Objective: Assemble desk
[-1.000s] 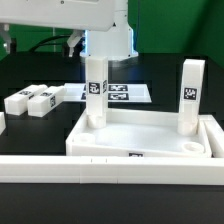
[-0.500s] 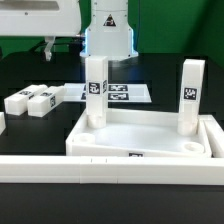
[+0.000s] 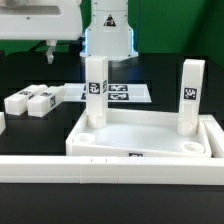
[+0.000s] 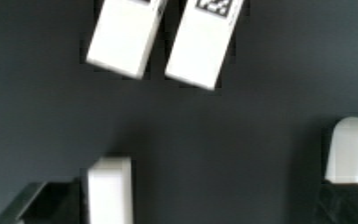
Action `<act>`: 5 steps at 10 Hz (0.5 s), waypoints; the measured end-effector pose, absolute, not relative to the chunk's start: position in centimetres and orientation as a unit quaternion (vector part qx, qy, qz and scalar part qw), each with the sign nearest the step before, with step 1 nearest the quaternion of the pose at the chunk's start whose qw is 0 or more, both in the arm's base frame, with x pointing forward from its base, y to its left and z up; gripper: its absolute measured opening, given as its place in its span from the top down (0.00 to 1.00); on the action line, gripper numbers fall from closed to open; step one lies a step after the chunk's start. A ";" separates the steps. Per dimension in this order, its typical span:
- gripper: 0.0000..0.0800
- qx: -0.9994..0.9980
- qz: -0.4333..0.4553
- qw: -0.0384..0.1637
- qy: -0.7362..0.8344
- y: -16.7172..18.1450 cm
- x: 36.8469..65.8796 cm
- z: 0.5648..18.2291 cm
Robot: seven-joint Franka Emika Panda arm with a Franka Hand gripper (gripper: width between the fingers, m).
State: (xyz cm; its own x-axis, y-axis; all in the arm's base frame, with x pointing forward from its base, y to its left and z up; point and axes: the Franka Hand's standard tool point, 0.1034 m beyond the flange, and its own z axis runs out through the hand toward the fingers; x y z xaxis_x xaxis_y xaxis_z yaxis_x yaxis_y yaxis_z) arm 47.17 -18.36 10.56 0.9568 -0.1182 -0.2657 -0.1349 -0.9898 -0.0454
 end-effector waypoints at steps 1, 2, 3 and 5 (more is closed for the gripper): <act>0.19 -0.981 0.157 0.051 0.101 -18.5 46.3 9.8; 0.19 -0.976 0.175 0.064 0.117 -18.4 46.1 9.3; 0.19 -0.976 0.176 0.060 0.114 -18.2 46.6 9.0; 0.19 -0.974 0.188 0.064 0.110 -17.8 46.4 8.9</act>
Offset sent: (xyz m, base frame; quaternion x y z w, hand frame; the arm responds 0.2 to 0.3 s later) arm 0.0090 0.0177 -0.0012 -0.0217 -0.0001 0.0085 0.9997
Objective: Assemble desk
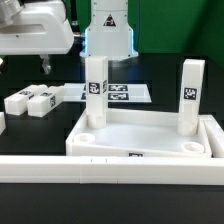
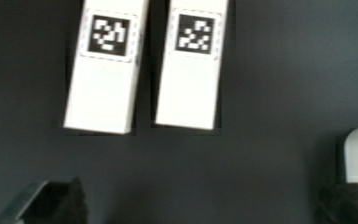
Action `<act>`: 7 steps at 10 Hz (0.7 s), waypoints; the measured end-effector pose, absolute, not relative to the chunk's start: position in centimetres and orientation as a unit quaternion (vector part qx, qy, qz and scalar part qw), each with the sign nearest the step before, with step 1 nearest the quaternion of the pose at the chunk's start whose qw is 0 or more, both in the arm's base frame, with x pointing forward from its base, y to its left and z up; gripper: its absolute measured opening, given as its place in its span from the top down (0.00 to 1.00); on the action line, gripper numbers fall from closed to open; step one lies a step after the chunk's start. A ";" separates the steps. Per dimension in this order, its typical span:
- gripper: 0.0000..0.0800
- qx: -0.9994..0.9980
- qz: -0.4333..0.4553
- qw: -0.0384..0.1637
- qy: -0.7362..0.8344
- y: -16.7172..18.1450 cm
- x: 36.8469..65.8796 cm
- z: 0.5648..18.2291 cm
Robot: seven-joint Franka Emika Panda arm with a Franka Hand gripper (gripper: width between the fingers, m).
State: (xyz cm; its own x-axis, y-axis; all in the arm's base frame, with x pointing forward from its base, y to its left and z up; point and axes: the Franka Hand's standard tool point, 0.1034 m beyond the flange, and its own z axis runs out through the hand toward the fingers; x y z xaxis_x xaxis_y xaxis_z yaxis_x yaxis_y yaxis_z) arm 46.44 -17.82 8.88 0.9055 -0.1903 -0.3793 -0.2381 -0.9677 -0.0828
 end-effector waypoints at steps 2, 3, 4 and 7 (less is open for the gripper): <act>0.19 -0.974 0.189 0.063 0.110 -17.8 46.4 8.7; 0.19 -0.954 0.258 0.084 0.128 -17.8 45.3 8.5; 0.19 -0.945 0.288 0.083 0.135 -18.4 46.1 8.0; 0.19 -0.899 0.402 0.095 0.143 -18.2 45.7 7.5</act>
Offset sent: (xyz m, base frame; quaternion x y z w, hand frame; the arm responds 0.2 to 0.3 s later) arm 0.0150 -0.0001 -0.0089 0.0379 -0.1636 0.0532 0.9844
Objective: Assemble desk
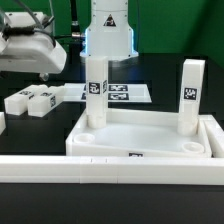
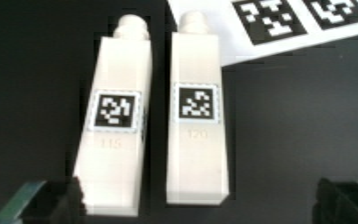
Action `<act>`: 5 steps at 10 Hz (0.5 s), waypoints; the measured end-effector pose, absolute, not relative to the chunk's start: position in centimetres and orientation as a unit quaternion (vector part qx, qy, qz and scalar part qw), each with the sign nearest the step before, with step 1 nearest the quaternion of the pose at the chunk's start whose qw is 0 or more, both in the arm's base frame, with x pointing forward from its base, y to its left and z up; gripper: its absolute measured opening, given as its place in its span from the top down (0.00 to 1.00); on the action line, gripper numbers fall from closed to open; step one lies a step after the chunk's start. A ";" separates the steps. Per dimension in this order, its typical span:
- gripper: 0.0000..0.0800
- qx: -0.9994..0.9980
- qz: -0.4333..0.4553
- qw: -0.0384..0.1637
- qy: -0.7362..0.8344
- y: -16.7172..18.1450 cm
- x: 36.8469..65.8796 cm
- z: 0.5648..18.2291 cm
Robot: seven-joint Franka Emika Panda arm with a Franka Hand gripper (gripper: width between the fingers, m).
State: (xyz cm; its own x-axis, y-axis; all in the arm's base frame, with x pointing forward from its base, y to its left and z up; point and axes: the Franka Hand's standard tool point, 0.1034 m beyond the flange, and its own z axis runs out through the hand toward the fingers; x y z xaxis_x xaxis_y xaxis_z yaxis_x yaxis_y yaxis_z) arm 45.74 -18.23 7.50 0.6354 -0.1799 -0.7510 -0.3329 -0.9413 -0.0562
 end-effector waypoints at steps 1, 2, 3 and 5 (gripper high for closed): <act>0.19 -0.888 0.425 0.099 0.144 -18.2 45.5 7.3; 0.19 -0.870 0.459 0.103 0.147 -18.2 45.1 6.8; 0.19 -0.869 0.463 0.096 0.144 -18.1 45.6 5.9; 0.19 -0.879 0.448 0.091 0.137 -17.8 46.2 5.8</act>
Offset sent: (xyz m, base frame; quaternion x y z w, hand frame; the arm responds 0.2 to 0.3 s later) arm 0.0092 0.0259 -0.0109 -0.0341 0.0531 -0.0255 0.9977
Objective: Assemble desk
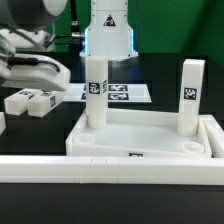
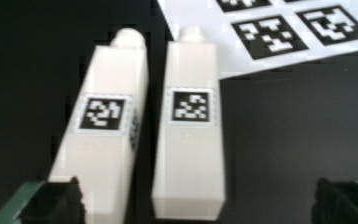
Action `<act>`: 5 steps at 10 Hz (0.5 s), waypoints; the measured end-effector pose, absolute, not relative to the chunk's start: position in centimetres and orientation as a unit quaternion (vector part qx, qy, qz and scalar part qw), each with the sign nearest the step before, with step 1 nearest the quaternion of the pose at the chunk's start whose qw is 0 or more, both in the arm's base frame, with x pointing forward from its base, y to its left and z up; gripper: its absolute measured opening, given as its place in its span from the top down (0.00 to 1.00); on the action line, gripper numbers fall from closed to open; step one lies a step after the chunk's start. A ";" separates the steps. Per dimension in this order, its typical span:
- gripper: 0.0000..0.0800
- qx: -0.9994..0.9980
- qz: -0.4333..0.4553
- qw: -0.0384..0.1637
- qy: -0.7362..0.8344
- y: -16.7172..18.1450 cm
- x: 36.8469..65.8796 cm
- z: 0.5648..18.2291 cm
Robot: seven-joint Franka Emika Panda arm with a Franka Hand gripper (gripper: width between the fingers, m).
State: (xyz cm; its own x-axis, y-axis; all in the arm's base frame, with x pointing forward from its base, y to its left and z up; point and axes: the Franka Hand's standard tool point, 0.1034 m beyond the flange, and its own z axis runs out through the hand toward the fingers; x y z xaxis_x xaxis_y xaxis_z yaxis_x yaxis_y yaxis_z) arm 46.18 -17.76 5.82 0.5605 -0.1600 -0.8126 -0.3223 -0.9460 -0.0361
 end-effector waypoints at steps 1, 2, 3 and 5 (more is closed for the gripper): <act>0.19 -0.878 0.448 0.091 0.139 -17.9 46.1 5.7; 0.19 -0.879 0.447 0.089 0.140 -17.9 46.2 5.5; 0.19 -0.881 0.443 0.085 0.142 -17.7 46.4 4.9; 0.19 -0.880 0.444 0.078 0.151 -16.7 46.7 4.4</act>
Offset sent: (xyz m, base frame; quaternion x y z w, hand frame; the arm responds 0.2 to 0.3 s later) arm 0.0131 0.0209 -0.0154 -0.0093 0.0161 0.0346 0.9992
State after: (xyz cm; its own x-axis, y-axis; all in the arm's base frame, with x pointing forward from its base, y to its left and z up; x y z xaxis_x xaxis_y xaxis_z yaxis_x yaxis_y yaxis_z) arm 46.74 -16.66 4.43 0.5607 -0.1960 -0.8045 -0.3344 -0.9424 -0.0034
